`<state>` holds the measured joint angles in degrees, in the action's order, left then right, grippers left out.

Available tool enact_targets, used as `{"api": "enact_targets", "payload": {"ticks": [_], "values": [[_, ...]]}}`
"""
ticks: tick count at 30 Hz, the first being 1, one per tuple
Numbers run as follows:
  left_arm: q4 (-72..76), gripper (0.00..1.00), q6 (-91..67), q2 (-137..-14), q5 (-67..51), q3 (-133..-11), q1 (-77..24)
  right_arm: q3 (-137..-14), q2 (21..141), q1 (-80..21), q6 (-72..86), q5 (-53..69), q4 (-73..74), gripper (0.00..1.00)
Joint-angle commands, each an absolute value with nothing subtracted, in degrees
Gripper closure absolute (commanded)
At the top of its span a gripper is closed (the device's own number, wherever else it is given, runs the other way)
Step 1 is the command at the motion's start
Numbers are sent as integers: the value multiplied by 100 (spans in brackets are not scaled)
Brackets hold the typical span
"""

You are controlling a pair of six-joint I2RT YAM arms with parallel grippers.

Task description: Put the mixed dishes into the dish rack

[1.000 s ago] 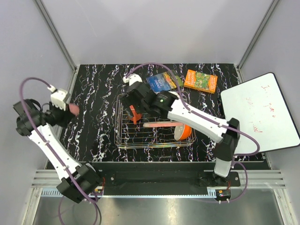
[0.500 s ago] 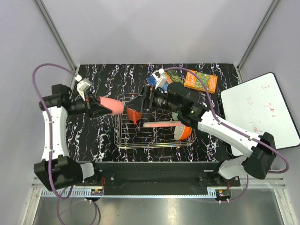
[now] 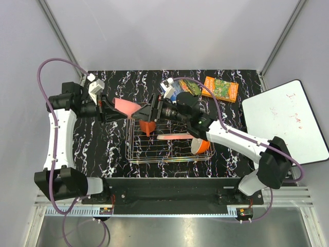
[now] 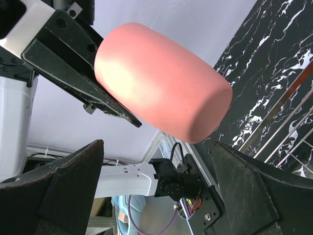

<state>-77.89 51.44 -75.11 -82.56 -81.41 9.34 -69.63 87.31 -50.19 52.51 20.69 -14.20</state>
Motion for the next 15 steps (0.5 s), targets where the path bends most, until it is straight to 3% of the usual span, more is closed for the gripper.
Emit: {"api": "enact_targets", "payload": {"ticks": [1, 15], "values": [[-8798, 100, 5396, -7594, -9668, -8341, 800, -6970, 8701, -4949, 5344, 2153, -1837, 0], [-8824, 100, 5432, -7988, -9677, -9157, 457, -6513, 9228, -4816, 6169, 2312, -3005, 0]]}}
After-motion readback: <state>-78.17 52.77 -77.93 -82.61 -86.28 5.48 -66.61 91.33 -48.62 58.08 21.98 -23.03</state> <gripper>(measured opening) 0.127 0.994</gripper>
